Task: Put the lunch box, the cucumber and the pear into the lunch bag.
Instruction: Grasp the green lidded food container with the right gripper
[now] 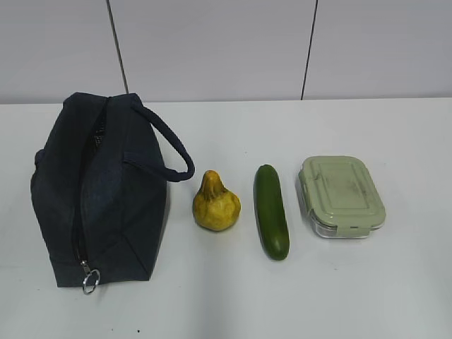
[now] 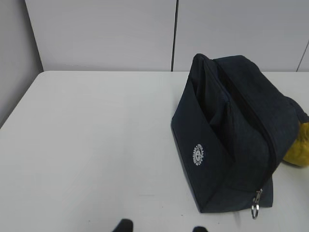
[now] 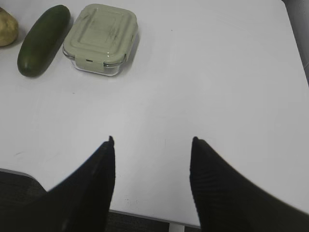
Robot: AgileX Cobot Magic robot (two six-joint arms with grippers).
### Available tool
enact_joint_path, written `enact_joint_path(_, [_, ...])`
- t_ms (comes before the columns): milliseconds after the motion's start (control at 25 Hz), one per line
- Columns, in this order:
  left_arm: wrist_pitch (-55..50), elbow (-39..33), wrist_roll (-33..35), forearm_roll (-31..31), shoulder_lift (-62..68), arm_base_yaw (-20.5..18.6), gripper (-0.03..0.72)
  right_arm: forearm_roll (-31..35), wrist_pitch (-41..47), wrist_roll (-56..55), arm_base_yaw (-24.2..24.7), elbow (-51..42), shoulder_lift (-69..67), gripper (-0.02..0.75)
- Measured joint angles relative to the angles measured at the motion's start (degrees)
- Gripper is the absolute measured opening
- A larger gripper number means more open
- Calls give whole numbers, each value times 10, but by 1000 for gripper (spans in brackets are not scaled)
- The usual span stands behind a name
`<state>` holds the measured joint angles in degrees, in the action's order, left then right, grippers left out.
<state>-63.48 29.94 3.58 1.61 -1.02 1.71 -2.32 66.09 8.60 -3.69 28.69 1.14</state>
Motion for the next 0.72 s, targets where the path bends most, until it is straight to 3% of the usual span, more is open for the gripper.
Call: enact_joint_path(720, [0,0,0,0,0,0,238,0,-4,-14,0,10,-9,399])
